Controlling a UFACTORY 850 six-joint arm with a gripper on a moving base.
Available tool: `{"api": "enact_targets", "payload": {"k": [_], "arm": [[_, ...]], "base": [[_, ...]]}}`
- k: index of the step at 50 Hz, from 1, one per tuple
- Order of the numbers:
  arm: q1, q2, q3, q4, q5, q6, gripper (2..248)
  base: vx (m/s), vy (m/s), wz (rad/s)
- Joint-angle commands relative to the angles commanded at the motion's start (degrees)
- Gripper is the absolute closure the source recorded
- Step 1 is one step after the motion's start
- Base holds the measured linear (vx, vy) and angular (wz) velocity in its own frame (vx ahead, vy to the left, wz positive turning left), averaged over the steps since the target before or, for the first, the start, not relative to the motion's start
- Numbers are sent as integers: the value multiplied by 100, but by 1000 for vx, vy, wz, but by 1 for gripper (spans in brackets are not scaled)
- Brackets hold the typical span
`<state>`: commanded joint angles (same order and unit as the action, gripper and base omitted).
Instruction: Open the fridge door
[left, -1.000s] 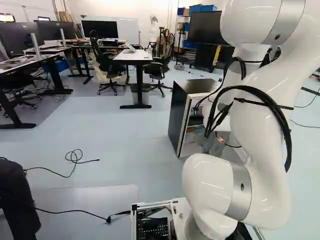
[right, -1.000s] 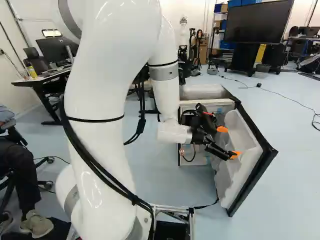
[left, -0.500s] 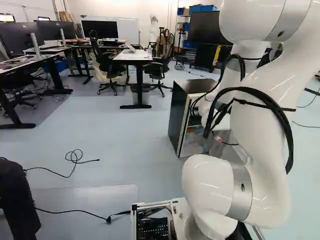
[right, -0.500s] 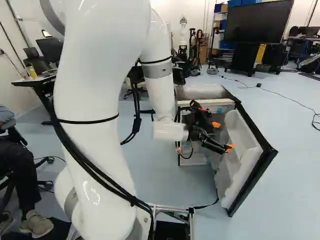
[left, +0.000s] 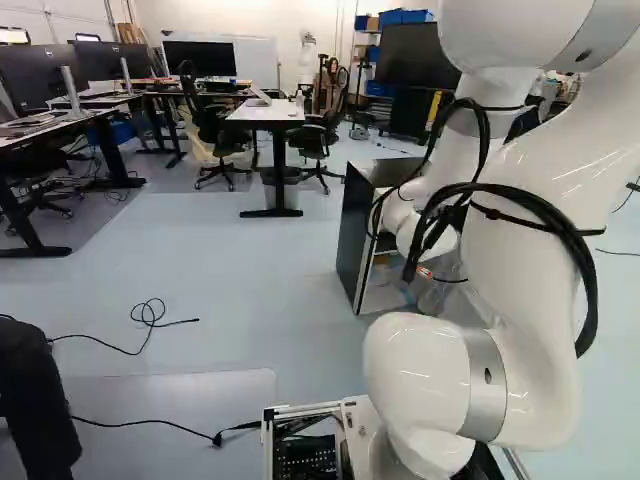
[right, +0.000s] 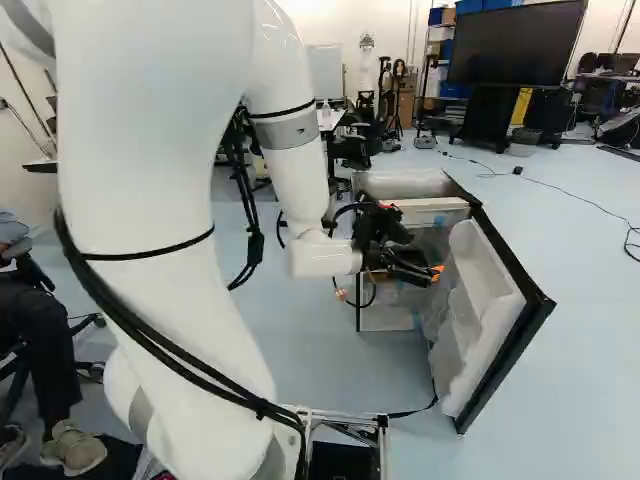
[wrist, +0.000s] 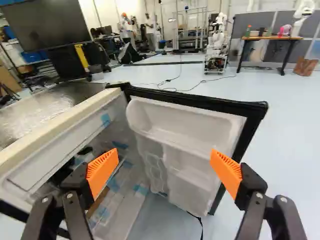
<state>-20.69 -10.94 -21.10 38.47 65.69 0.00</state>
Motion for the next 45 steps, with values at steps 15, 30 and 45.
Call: {"api": "enact_targets", "payload": {"k": [15,30,45], "arm": [[404,526,314,-752,-306,0,3],[867,1128,674,-1611,-657,0,3],[1259,1640,980,-2342,-955,0,3]], "base": [[0,0,0],[0,0,0],[0,0,0]]}}
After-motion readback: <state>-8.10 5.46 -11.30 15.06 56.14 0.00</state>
